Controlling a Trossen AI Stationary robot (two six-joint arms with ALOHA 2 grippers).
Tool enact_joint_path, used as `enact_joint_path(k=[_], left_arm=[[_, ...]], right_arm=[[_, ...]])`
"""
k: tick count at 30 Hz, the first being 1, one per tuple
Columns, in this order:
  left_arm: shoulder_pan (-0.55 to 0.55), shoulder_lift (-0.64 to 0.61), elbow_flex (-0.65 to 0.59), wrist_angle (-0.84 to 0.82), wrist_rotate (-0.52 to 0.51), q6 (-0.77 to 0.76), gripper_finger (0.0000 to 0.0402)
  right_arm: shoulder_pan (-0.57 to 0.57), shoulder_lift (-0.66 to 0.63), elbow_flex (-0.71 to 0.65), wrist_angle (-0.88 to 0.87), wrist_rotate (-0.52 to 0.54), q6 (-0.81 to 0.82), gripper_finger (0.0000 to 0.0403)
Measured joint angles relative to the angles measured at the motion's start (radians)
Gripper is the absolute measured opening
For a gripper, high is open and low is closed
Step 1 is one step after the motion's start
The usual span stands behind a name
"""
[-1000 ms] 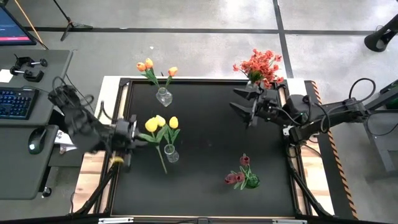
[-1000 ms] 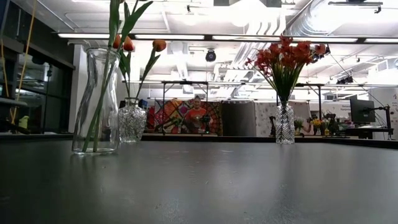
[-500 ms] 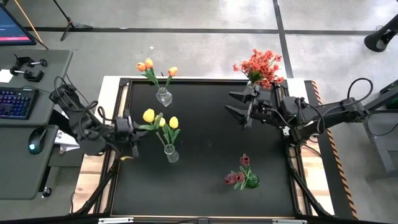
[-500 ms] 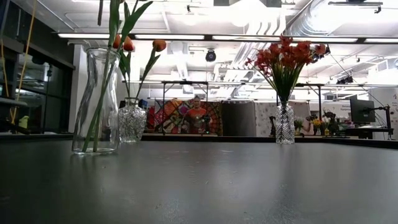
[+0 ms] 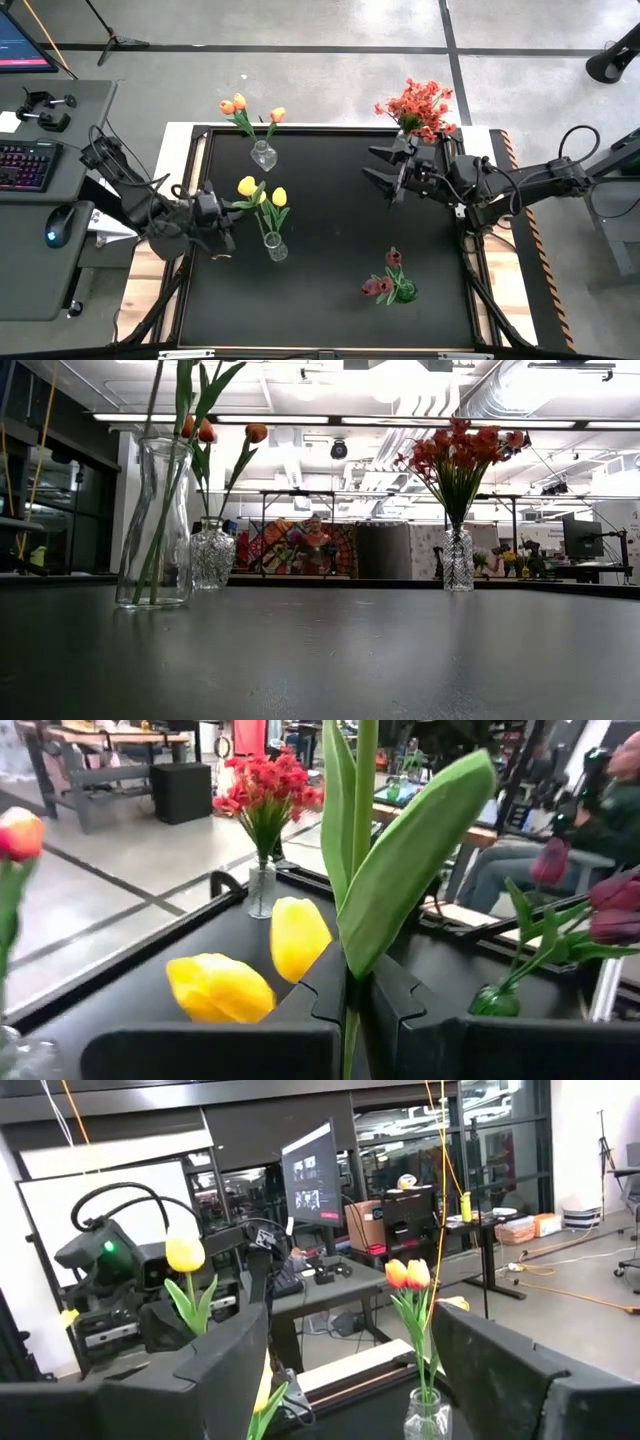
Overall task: Sort flowers into vase by color
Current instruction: Put the yellow flower into the bottom left transparent vase
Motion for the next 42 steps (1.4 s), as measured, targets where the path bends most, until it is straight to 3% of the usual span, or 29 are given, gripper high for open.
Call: enact_joint_path(k=[13, 27, 32, 37, 42], left_arm=[[-0.008, -0.031, 0.009, 0.216, -0.010, 0.281, 0.0000], [-0.006, 0.040, 0.007, 0.017, 0.010, 0.058, 0.0000], [-0.006, 0.074, 0.007, 0.017, 0.019, 0.041, 0.0007], [0.020, 0.095, 0.007, 0.016, 0.108, -0.029, 0.0038], [0.048, 0.092, 0.007, 0.016, 0.162, -0.053, 0.0097]], right_arm=[[-0.001, 0.000, 0.000, -0.016, 0.000, 0.000, 0.0272], [-0.001, 0.000, 0.000, -0.035, 0.001, 0.000, 0.0272], [-0.001, 0.000, 0.000, -0.035, 0.001, 0.000, 0.0272], [-0.001, 0.000, 0.000, -0.035, 0.001, 0.000, 0.0272], [-0.001, 0.000, 0.000, -0.035, 0.001, 0.000, 0.0272]])
